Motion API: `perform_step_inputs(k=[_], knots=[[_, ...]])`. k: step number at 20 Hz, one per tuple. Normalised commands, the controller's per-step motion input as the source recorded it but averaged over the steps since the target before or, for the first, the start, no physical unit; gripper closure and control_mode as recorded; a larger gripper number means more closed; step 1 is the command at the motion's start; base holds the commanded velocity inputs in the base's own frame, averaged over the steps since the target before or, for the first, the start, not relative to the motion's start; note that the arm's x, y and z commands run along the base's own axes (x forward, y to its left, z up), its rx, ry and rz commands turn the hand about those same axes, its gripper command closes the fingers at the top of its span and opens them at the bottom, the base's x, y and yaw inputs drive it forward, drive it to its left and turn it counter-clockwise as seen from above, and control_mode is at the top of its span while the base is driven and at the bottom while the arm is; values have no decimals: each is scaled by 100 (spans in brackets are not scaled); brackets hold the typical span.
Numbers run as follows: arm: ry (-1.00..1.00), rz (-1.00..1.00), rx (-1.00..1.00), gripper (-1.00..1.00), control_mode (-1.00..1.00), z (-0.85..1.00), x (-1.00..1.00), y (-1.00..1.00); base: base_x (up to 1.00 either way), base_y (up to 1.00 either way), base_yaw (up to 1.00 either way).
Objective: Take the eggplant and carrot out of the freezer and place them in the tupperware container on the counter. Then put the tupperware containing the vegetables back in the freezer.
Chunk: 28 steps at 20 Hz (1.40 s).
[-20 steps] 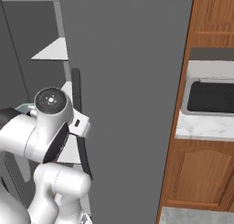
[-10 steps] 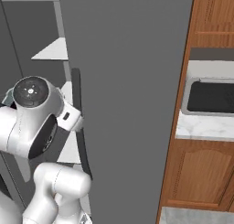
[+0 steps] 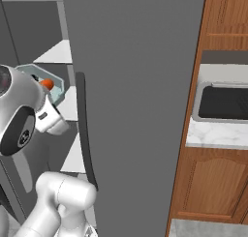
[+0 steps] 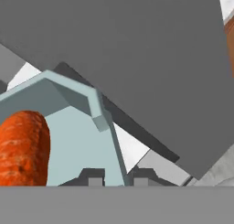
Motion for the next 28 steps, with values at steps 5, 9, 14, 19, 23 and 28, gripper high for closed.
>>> perform_step_inputs(k=[5, 9, 14, 19, 23, 28], knots=[[1, -27, 21, 100, -100, 20, 21, 6, 0, 0, 0], [5, -17, 14, 100, -100, 12, 52, 28, 0, 0, 0], [7, -10, 15, 100, -100, 5, 59, 16, 0, 0, 0], [2, -1, 13, 100, -100, 0, 46, 14, 0, 0, 0], [0, 0, 5, 100, -100, 0, 26, 36, 0, 0, 0], [0, 0, 5, 100, -100, 0, 48, 26, 0, 0, 0]])
